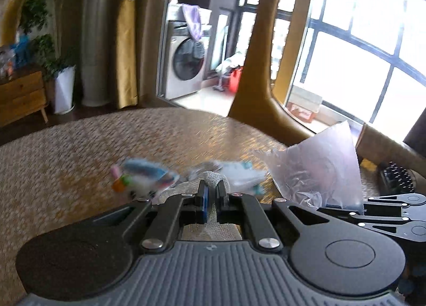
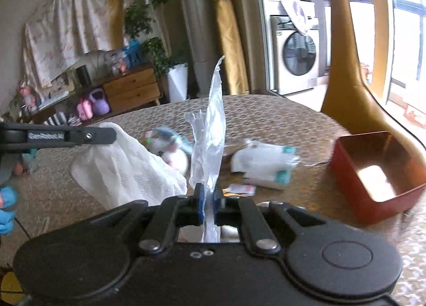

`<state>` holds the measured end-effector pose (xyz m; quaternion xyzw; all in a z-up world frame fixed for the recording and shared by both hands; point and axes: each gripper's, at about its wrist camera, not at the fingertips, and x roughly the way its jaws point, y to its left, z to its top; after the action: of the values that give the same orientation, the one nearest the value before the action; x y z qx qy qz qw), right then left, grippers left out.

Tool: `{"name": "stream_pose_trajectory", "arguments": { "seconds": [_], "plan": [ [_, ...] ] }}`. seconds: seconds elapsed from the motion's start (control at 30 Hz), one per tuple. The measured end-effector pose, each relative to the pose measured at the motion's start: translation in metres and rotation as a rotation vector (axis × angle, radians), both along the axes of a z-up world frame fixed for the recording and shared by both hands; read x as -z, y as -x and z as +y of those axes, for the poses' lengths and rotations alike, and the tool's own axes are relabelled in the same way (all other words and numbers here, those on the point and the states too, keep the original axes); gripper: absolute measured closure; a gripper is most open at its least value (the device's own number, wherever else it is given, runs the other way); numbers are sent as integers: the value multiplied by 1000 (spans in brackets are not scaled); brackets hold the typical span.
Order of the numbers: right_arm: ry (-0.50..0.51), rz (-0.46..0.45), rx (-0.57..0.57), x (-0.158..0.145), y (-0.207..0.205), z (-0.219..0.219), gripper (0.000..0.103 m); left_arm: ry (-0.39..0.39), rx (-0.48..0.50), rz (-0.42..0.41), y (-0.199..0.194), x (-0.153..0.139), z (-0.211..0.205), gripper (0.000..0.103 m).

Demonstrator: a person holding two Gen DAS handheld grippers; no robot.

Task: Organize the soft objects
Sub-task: 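Carry the mesh cloth with the left tool while the right tool carries the bag to the red box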

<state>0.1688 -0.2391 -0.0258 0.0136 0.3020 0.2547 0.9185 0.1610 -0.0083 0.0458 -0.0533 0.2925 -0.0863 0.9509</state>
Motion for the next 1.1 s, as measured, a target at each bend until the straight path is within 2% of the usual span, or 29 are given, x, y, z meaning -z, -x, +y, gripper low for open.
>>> {"name": "stream_pose_trajectory", "arguments": {
  "seconds": [0.33, 0.5, 0.8, 1.0, 1.1],
  "plan": [
    [-15, 22, 151, -5, -17, -71, 98, -9, 97, -34, -40, -21, -62, 97],
    [-4, 13, 228, -6, -29, -104, 97, -45, 162, -51, -66, -27, -102, 97],
    [2, 38, 334, 8, -54, -154, 97, -65, 274, -78, -103, -29, -173, 97],
    [27, 77, 377, 18, -69, -176, 97, -25, 336, -41, -137, -25, -213, 97],
    [38, 102, 389, 21, -89, -182, 96, -31, 354, -25, -153, -16, -232, 97]
  ]
}}
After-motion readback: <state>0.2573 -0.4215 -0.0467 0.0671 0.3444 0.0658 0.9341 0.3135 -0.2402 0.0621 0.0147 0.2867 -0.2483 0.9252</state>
